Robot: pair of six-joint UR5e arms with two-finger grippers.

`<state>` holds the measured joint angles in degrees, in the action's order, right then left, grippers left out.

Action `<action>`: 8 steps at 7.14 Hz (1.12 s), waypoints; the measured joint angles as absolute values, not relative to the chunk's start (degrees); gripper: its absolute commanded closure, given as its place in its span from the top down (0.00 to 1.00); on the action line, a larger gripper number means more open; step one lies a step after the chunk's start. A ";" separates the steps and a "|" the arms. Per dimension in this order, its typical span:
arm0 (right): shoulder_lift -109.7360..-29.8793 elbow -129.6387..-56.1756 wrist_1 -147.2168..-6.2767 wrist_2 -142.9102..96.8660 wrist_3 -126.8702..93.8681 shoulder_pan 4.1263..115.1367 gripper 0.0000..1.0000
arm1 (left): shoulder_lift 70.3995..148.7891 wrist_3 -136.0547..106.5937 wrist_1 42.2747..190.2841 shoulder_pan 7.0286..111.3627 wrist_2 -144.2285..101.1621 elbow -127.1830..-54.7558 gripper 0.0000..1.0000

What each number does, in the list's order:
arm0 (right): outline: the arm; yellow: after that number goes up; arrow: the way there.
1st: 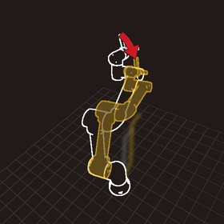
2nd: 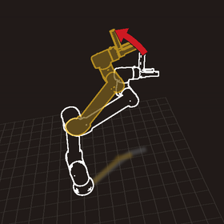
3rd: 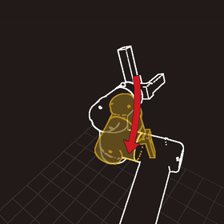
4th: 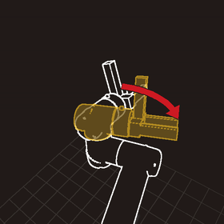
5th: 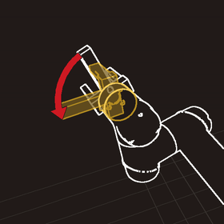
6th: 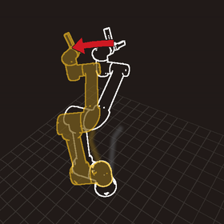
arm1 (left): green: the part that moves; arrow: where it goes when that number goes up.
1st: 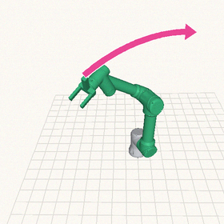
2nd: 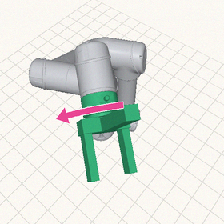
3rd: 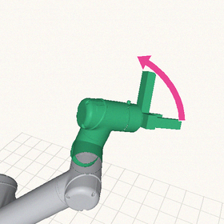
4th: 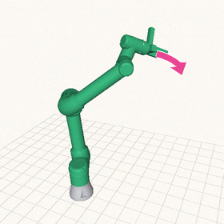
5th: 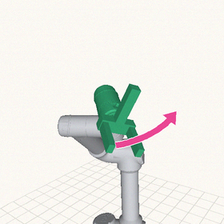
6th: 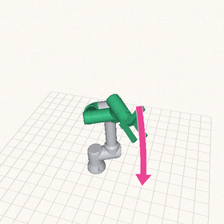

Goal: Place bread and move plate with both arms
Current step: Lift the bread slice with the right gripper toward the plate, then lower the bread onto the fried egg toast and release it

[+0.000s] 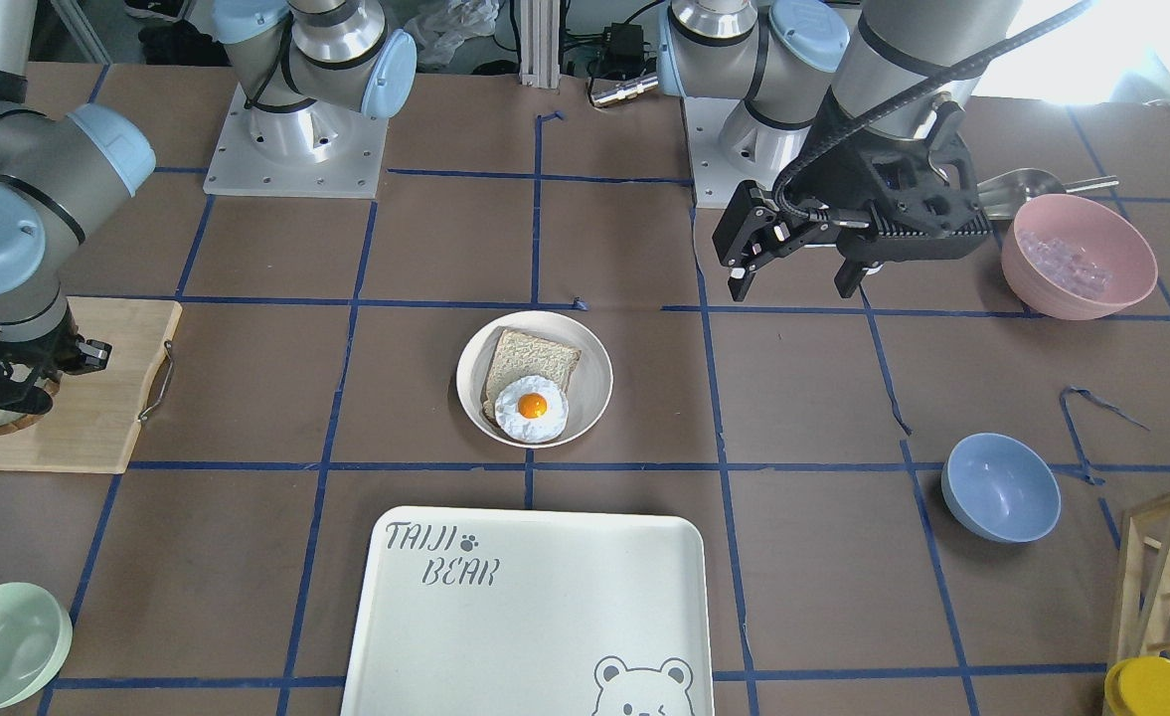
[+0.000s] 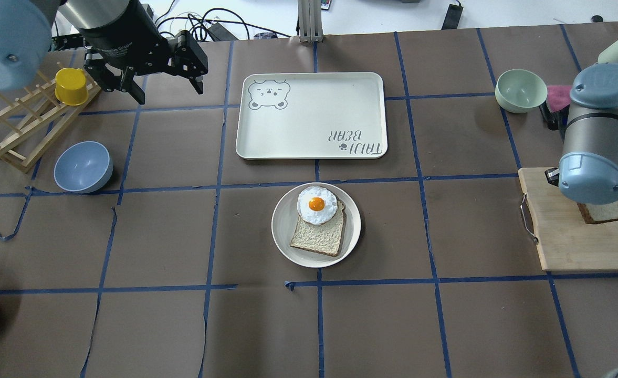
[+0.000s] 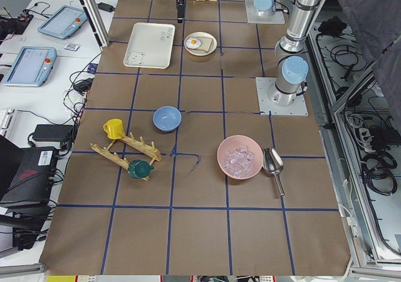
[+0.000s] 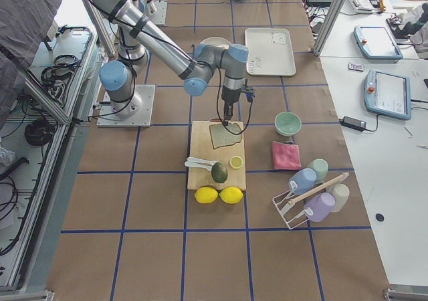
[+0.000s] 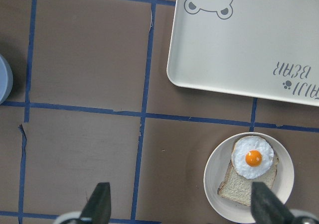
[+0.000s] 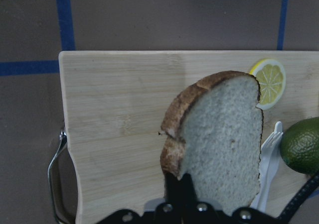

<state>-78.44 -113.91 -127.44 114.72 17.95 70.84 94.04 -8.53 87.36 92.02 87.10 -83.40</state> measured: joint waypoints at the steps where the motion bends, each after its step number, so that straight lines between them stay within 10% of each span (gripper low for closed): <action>1: -78.89 -110.21 -121.35 114.66 14.38 74.49 0.00 | 94.04 -8.52 87.36 92.02 87.10 -83.41 1.00; 8: -72.52 -96.86 -108.27 93.46 -39.12 110.87 0.00 | 94.04 -8.53 87.36 91.93 87.10 -83.41 1.00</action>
